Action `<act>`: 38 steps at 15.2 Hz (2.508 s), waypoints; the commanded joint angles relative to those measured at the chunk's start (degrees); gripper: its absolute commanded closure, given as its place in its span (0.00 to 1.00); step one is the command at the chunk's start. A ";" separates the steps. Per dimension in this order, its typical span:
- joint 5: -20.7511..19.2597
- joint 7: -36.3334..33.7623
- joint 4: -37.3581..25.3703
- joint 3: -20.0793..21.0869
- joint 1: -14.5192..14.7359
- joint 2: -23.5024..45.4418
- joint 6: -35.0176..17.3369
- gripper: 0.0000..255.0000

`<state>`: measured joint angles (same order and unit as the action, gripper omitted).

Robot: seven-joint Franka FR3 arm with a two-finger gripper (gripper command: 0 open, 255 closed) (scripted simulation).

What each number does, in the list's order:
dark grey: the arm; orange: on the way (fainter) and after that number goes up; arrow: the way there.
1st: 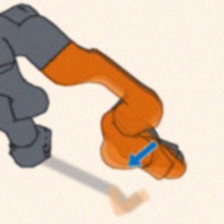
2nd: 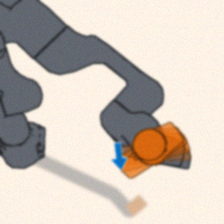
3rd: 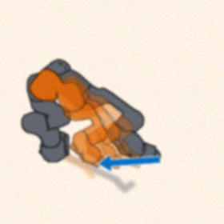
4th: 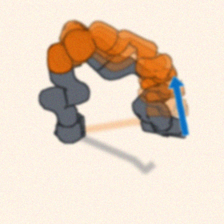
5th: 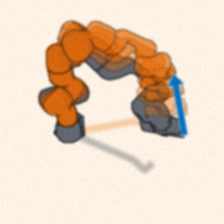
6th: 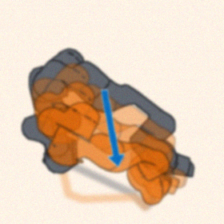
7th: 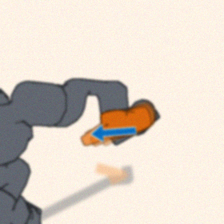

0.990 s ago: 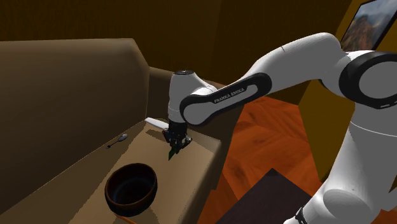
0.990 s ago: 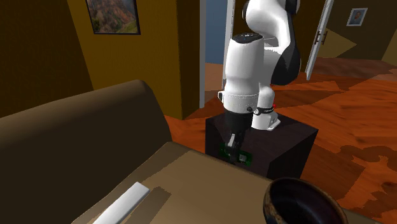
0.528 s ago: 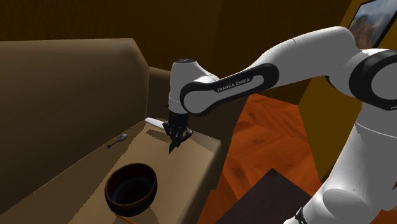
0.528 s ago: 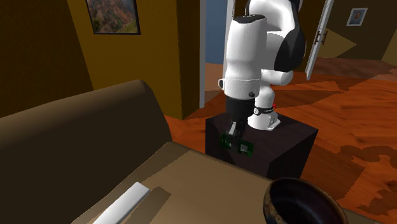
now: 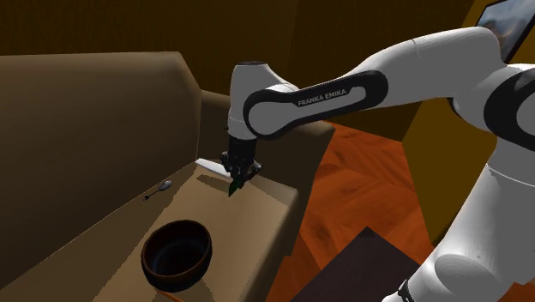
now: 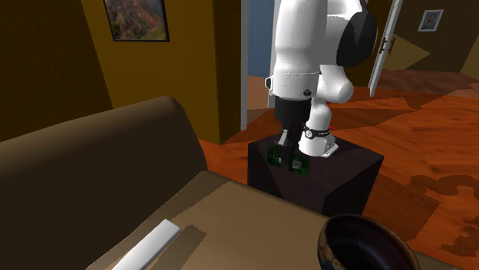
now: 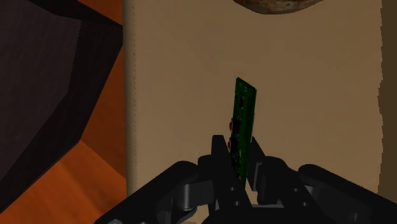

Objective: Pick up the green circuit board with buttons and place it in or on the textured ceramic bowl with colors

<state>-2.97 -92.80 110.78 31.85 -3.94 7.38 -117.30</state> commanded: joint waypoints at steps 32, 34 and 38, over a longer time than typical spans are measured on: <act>-13.92 -24.13 -18.97 2.27 19.04 22.37 0.56 1.00; -13.92 -24.13 -18.97 2.27 19.04 22.37 0.56 1.00; -13.92 -24.13 -18.97 2.27 19.04 22.37 0.56 1.00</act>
<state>-16.89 -116.93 91.81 34.12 15.10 29.75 -116.74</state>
